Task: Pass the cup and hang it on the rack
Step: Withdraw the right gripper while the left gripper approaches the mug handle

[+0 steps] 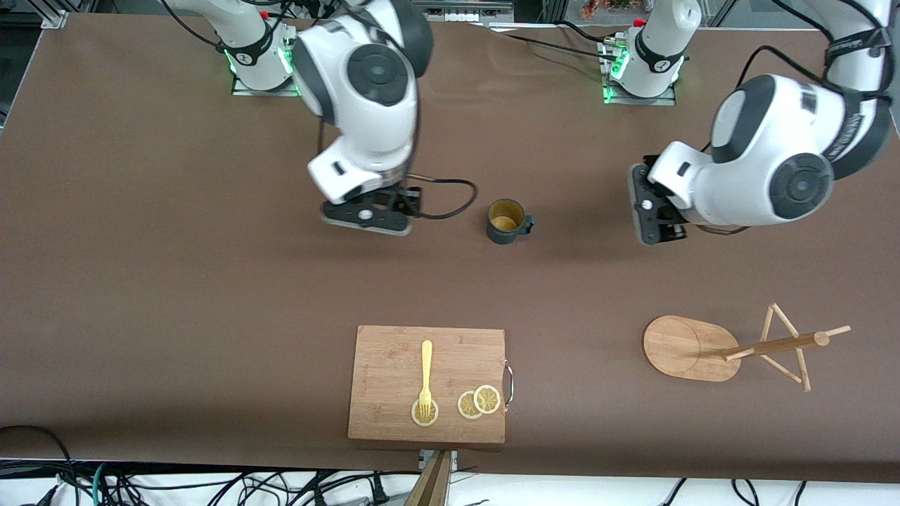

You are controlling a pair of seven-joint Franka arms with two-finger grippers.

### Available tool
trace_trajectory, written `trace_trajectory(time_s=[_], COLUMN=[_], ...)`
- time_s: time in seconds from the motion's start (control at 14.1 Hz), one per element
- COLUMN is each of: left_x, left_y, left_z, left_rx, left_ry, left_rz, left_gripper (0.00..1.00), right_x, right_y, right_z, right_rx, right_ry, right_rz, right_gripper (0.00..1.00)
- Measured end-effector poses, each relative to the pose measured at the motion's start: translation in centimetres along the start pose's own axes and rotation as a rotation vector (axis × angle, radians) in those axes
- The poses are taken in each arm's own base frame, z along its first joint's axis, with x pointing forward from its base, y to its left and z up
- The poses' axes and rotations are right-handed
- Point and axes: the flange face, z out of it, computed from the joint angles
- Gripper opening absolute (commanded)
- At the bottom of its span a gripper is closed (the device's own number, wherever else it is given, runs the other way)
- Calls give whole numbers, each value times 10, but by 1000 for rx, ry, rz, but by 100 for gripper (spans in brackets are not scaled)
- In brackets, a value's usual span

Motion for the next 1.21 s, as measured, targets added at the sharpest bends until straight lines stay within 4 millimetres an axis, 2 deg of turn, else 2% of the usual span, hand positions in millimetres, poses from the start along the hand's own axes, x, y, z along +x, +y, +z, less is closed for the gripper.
trace_trajectory(time_s=[0.14, 0.36, 0.57, 0.71, 0.78, 0.99, 1.07, 1.21], left_x=[12, 6, -10, -20, -25, -38, -41, -45], left_y=[-1, -7, -9, -6, -3, 6, 9, 11], left_z=[24, 63, 112, 145, 162, 203, 215, 242], left_rx=[-5, -21, -32, -26, -17, 25, 41, 83], left_ry=[71, 192, 340, 454, 508, 636, 682, 793], left_rz=[92, 204, 270, 288, 293, 300, 300, 305], left_gripper=[100, 100, 100, 100, 100, 100, 100, 100], right_x=[19, 49, 74, 83, 85, 84, 84, 87], right_y=[53, 132, 217, 261, 273, 277, 283, 318], right_z=[-13, -23, -19, -7, 0, 17, 20, 20], right_rx=[-26, -42, 40, 77, 86, 90, 94, 129], right_ry=[-28, -43, -101, -139, -155, -192, -205, -210], right_rz=[-48, -96, -175, -230, -251, -277, -293, -324], right_gripper=[99, 99, 99, 99, 99, 99, 99, 99])
